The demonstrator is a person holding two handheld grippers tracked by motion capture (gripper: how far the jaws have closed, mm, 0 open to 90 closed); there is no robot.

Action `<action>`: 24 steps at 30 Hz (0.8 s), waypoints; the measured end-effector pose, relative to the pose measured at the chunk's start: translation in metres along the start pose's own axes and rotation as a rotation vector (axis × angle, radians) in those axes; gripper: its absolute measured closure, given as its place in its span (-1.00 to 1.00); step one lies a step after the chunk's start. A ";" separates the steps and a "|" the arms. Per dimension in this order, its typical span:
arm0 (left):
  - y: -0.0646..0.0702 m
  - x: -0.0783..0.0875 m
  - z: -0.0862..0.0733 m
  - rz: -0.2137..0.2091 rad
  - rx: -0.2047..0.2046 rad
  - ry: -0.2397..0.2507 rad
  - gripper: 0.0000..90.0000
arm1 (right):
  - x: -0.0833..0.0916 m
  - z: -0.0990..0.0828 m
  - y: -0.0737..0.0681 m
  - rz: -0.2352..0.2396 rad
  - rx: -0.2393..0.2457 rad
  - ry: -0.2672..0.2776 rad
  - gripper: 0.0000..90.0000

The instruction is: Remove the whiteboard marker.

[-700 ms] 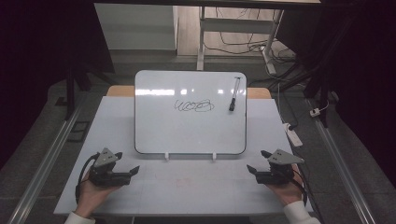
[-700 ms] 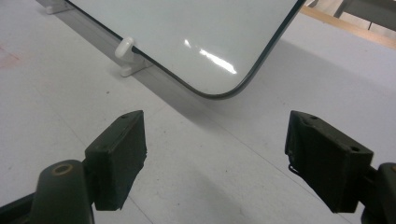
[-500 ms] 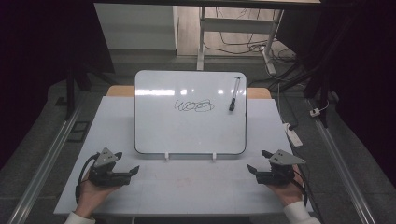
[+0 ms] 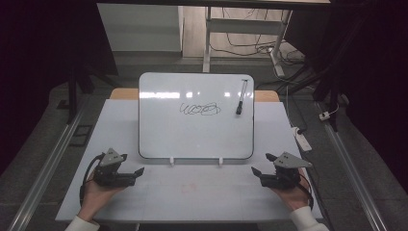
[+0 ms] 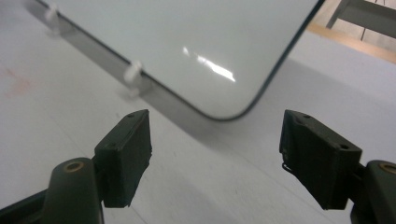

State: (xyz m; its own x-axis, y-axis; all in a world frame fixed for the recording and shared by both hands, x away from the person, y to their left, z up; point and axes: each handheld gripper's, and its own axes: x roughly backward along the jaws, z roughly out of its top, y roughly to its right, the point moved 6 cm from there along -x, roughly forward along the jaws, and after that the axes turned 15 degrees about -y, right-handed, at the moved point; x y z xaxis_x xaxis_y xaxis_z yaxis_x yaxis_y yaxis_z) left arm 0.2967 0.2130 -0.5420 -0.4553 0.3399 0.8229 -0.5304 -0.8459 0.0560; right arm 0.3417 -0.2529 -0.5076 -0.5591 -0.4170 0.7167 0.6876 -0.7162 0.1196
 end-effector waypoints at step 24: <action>0.004 0.000 -0.002 0.025 -0.014 -0.007 -0.61 | 0.003 0.129 0.031 -0.108 -0.160 0.053 -0.23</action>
State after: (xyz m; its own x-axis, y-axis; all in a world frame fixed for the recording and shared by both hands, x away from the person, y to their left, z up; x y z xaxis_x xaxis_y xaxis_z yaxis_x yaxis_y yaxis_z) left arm 0.2930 0.2105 -0.5432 -0.4638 0.3159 0.8277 -0.5289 -0.8482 0.0273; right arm 0.4212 -0.2041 -0.4135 -0.6520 -0.3585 0.6681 0.5422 -0.8364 0.0803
